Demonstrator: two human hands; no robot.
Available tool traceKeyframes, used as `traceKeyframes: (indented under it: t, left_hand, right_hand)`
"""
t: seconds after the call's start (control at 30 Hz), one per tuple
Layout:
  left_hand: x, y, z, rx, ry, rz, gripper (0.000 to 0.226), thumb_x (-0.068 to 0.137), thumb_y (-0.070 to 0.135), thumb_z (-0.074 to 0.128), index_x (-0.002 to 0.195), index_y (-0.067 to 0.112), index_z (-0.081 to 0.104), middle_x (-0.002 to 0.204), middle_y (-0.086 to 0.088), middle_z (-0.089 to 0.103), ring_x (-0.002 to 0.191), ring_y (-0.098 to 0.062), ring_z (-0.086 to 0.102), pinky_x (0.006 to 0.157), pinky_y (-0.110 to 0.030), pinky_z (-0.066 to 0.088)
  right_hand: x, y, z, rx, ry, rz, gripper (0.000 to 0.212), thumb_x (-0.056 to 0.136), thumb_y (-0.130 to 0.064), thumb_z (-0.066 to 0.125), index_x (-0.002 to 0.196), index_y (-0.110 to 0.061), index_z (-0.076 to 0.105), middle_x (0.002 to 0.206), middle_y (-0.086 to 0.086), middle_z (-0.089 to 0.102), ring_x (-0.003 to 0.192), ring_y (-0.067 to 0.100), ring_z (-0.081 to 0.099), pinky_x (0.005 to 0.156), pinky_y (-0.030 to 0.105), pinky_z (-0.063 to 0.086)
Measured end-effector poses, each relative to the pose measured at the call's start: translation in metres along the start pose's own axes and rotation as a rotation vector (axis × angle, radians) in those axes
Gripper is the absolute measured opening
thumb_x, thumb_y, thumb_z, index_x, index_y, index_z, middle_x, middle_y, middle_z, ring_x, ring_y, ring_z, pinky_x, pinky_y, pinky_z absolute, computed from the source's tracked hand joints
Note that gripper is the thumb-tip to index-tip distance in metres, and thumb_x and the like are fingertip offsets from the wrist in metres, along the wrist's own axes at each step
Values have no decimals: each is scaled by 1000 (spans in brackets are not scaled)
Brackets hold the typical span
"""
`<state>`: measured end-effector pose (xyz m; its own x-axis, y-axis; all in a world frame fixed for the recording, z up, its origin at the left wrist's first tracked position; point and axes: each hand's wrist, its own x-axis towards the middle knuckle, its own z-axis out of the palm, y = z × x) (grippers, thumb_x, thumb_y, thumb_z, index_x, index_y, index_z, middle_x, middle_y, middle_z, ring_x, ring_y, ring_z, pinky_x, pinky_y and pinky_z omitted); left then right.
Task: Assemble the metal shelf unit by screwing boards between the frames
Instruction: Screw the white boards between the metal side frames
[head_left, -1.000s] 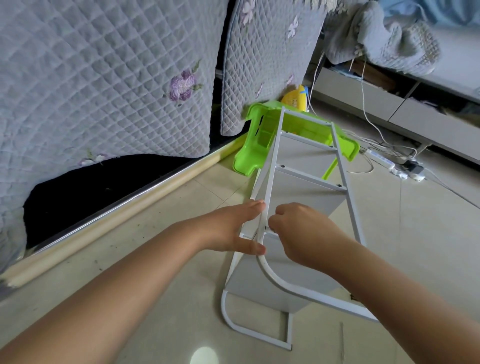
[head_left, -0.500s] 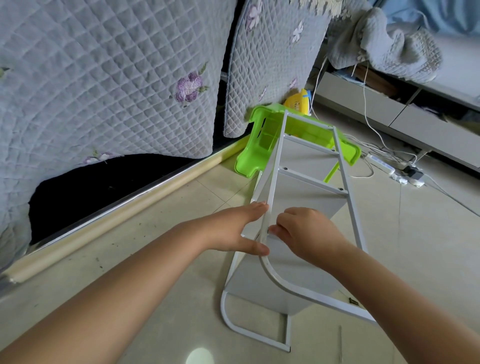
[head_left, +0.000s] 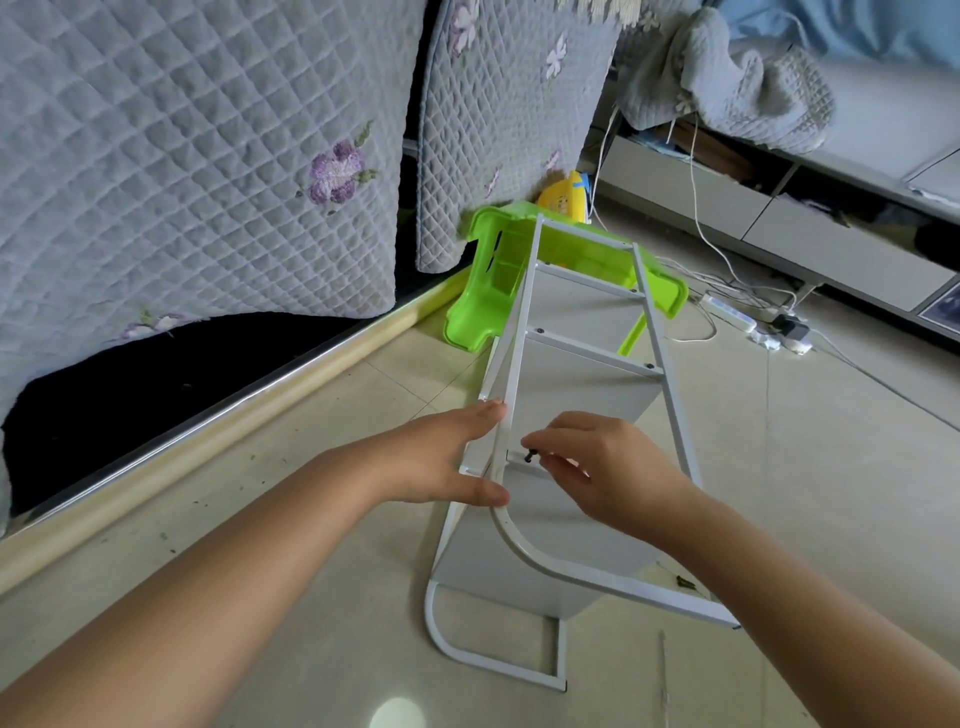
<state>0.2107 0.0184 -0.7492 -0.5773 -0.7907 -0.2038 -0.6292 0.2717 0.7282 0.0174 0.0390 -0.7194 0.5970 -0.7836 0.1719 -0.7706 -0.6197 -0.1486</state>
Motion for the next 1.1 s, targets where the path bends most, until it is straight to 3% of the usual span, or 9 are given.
traceKeyframes:
  t: [0.1, 0.2, 0.33, 0.5, 0.67, 0.77, 0.93, 1.0, 1.1]
  left_hand:
    - [1, 1, 0, 27, 0, -2, 89, 83, 38, 64, 148, 28, 4, 154, 18, 0, 140, 2, 5, 101, -7, 8]
    - [0, 3, -2, 33, -7, -7, 88, 83, 37, 64, 148, 28, 5, 154, 17, 0, 140, 2, 6, 101, -6, 8]
    - [0, 4, -3, 59, -12, -12, 89, 83, 35, 65, 148, 26, 6, 154, 15, 2, 140, 2, 8, 98, -3, 8]
    - [1, 6, -5, 112, -25, 0, 90, 84, 33, 65, 148, 23, 3, 155, 12, 1, 138, 4, 5, 96, 0, 5]
    - [0, 30, -3, 251, 79, 103, 86, 85, 46, 60, 148, 23, 8, 150, 23, 0, 128, 17, -5, 99, 1, -1]
    - [7, 70, 24, 396, 101, 225, 69, 94, 45, 41, 149, 21, 8, 155, 13, 1, 137, 8, -3, 98, -1, 0]
    - [42, 112, 76, 605, -40, 236, 67, 97, 47, 23, 149, 12, -2, 157, 0, -7, 144, -9, -7, 115, -26, 0]
    - [49, 113, 85, 652, -46, 230, 68, 97, 49, 21, 149, 13, -2, 157, 0, -7, 144, -10, -7, 115, -27, 0]
    - [50, 111, 90, 706, -58, 233, 69, 96, 51, 22, 149, 16, -4, 157, 3, -8, 143, -8, -8, 114, -26, -2]
  right_hand:
    - [3, 0, 6, -28, 83, -9, 15, 72, -12, 57, 74, -10, 72, 64, 1, 64, 51, 20, 62, 39, 23, 48]
    - [4, -3, 4, -32, 88, 25, 12, 72, -13, 58, 70, -9, 69, 63, 4, 63, 53, 24, 62, 40, 26, 48]
    - [11, -1, 3, 7, 11, 147, 28, 93, -27, 49, 95, -5, 67, 91, 11, 63, 87, 27, 58, 73, 34, 45]
    - [-5, 9, -6, 110, 98, 194, 48, 86, -31, 35, 82, 7, 64, 74, 17, 62, 71, 30, 56, 68, 36, 44]
    - [-68, 55, -19, 129, 298, 436, 36, 84, -24, 44, 77, 2, 68, 70, 13, 66, 62, 13, 52, 61, 11, 37]
    - [-110, 82, -8, 132, 362, 699, 21, 88, -8, 51, 89, 4, 69, 87, 17, 68, 77, 28, 61, 72, 28, 44]
    - [-173, 111, 65, 129, -202, 1115, 26, 93, -16, 42, 99, -3, 63, 101, 16, 66, 83, 27, 57, 66, 26, 38]
    - [-190, 111, 103, 128, -446, 1148, 28, 93, -19, 42, 109, -4, 60, 111, 14, 63, 96, 27, 57, 73, 27, 42]
    - [-206, 100, 149, 169, -574, 1177, 34, 93, -20, 43, 122, -7, 52, 125, 12, 54, 114, 26, 52, 87, 27, 43]
